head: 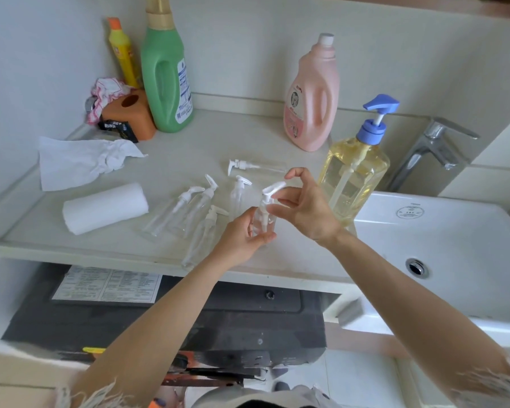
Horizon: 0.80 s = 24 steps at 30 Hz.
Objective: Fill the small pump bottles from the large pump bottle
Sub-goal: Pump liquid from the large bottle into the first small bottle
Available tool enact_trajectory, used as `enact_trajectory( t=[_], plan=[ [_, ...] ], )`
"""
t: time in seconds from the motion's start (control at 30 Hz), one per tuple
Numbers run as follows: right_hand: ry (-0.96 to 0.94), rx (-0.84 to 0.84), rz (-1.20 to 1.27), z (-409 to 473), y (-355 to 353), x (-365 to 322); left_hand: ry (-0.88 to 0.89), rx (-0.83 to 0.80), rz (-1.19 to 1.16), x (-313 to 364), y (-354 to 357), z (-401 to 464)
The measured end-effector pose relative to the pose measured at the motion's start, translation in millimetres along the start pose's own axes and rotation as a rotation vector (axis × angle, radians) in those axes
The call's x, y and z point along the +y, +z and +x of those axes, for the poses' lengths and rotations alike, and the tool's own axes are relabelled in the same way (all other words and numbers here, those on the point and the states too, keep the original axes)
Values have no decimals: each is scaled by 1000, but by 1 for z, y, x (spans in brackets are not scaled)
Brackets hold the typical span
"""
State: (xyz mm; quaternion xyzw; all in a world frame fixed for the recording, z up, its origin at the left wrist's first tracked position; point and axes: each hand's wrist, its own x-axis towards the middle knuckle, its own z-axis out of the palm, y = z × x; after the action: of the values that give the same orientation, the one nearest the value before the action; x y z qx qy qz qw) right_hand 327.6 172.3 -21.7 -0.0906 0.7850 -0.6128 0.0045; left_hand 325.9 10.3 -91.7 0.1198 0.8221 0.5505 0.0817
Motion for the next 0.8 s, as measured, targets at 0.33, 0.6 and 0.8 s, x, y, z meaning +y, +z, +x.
enact_trajectory(
  t=[0.33, 0.6, 0.8],
  plan=[
    [-87, -32, -290, 7, 7, 0, -3, 7, 9, 1, 1, 0],
    [-70, -64, -409, 9, -4, -16, 10, -1, 38, -5, 4, 3],
    [-56, -216, -306, 8, -12, -11, 15, -13, 6, -4, 5, 2]
  ],
)
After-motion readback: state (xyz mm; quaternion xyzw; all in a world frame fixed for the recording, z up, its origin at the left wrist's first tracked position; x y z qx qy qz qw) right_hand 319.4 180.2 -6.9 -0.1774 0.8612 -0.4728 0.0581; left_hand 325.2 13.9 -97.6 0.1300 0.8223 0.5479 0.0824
